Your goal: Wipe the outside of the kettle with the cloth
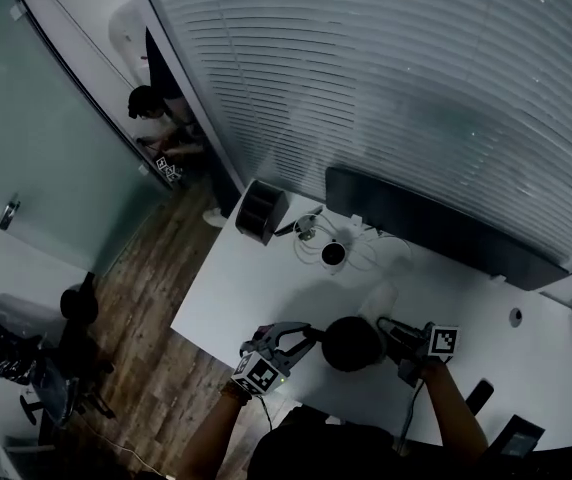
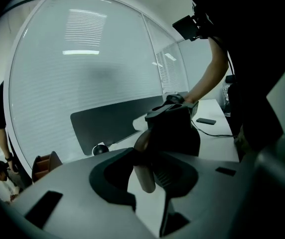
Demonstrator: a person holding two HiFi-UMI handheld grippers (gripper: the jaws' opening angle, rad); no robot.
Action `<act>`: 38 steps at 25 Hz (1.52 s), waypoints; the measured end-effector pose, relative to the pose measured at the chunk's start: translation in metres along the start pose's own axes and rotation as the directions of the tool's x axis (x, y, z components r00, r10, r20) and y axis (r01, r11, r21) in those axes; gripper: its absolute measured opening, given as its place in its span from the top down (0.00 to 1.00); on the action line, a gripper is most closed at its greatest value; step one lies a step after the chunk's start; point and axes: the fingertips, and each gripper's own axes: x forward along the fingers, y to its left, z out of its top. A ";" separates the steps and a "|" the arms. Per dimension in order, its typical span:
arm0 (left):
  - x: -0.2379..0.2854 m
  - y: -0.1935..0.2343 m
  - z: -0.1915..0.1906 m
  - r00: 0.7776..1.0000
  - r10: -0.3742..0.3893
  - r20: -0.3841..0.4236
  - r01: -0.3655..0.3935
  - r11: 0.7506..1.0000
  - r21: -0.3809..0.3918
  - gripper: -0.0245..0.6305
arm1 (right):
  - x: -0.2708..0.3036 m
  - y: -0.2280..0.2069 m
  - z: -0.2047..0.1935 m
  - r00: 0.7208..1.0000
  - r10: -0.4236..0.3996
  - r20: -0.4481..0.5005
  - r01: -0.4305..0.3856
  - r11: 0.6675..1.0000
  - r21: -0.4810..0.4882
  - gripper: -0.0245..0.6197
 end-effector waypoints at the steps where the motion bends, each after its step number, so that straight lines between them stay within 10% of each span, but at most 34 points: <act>1: 0.002 0.002 0.002 1.000 -0.006 0.006 0.006 1.000 -0.003 0.79 | 0.002 0.010 0.001 1.000 0.014 -0.026 -0.015 0.999 -0.029 0.91; 8: 0.023 0.028 0.012 0.995 0.070 0.072 -0.065 0.995 -0.076 0.79 | 0.004 -0.077 -0.009 0.961 -0.250 -0.119 0.244 0.968 -0.061 0.91; 15: 0.027 0.052 -0.005 0.987 0.156 0.038 -0.148 0.976 -0.158 0.79 | 0.037 0.020 0.012 0.991 0.066 -0.120 -0.077 0.993 -0.086 0.91; 21: 0.057 0.048 0.011 0.994 0.096 0.059 -0.087 0.987 -0.131 0.79 | 0.052 -0.045 -0.017 0.940 -0.149 -0.307 0.106 0.983 -0.153 0.91; 27: 0.065 0.046 0.017 0.998 0.029 0.055 -0.024 0.997 -0.073 0.80 | 0.061 0.030 -0.004 0.960 0.086 -0.268 -0.125 0.983 -0.132 0.91; 34: 0.067 0.043 0.015 0.999 0.003 0.051 0.000 0.997 -0.074 0.80 | 0.068 -0.038 -0.015 0.930 -0.051 -0.365 0.024 0.997 -0.079 0.91; 38: 0.070 0.042 0.018 0.999 -0.017 0.037 0.019 0.999 -0.044 0.80 | 0.066 0.003 -0.012 0.924 0.086 -0.374 -0.125 0.989 -0.082 0.91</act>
